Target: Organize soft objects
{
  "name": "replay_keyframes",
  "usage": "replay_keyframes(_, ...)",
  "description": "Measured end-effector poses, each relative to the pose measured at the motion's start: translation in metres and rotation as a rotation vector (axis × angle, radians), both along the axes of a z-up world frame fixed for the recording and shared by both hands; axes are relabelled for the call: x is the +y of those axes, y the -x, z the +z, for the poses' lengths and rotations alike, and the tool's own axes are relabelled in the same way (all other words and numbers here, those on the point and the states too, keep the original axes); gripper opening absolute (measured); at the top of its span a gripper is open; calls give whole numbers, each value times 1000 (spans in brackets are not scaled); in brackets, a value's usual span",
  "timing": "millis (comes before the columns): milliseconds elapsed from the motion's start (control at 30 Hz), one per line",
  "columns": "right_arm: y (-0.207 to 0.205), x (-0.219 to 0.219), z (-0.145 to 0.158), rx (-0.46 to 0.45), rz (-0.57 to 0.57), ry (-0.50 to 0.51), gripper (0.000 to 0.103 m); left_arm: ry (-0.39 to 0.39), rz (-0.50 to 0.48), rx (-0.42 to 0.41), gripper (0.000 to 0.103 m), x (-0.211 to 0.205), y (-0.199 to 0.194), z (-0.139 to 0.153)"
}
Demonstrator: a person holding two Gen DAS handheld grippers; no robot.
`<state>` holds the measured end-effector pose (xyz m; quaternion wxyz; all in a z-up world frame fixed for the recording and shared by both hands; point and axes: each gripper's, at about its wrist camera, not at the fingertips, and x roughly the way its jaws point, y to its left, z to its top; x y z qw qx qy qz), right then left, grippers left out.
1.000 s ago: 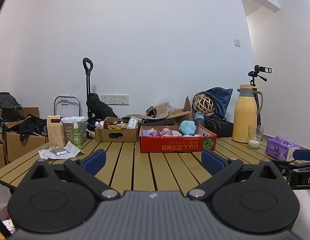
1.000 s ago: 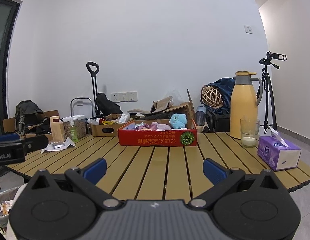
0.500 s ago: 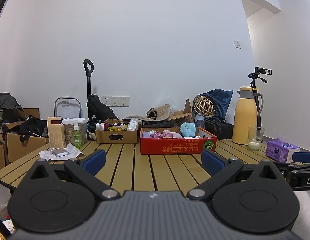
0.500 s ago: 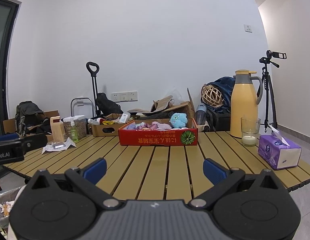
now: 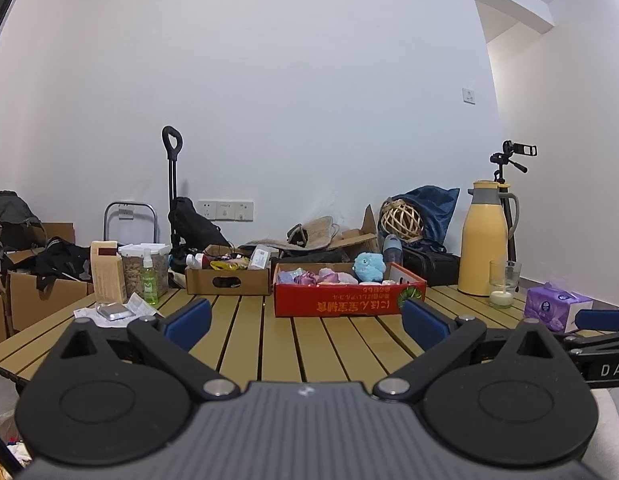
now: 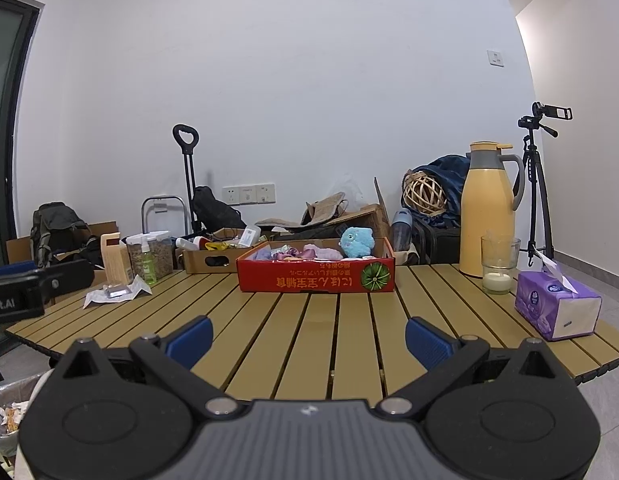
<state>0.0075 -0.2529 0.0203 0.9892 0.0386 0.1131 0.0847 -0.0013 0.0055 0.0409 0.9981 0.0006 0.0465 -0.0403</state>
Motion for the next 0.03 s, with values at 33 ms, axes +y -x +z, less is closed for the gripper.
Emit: replay_keyframes(33,0,1,0,-1,1,1,103,4,5,-10,103,0,1,0)
